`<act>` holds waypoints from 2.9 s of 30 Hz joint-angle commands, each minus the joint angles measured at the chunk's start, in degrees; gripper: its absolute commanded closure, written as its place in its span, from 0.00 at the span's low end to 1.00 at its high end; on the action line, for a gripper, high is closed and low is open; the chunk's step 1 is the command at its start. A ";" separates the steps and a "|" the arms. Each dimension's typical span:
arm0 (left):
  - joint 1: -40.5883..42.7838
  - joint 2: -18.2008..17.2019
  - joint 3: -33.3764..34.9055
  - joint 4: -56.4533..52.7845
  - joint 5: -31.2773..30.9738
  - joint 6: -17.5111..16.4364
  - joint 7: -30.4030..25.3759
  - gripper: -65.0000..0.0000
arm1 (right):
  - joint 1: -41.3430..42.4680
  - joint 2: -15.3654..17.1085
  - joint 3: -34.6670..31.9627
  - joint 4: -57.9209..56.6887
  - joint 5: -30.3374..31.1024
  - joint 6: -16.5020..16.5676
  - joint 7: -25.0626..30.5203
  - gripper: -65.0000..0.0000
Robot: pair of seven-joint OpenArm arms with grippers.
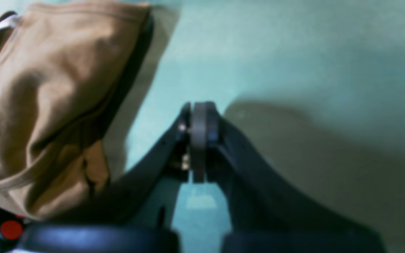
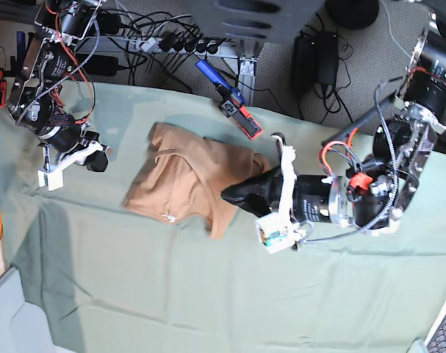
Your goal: Fold the T-shirt properly
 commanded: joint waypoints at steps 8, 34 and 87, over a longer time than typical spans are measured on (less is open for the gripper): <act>-3.21 7.63 -0.33 -18.49 11.08 -0.52 -9.27 1.00 | 0.76 0.63 0.24 0.83 1.22 5.33 0.90 1.00; -0.59 4.79 -8.02 -10.19 3.23 -0.52 -0.76 1.00 | 0.70 0.83 1.05 1.53 1.07 5.42 2.38 1.00; 1.11 11.78 7.96 -92.87 26.75 17.44 -18.40 1.00 | -3.15 -1.42 -11.91 -61.02 -17.64 -2.23 0.79 1.00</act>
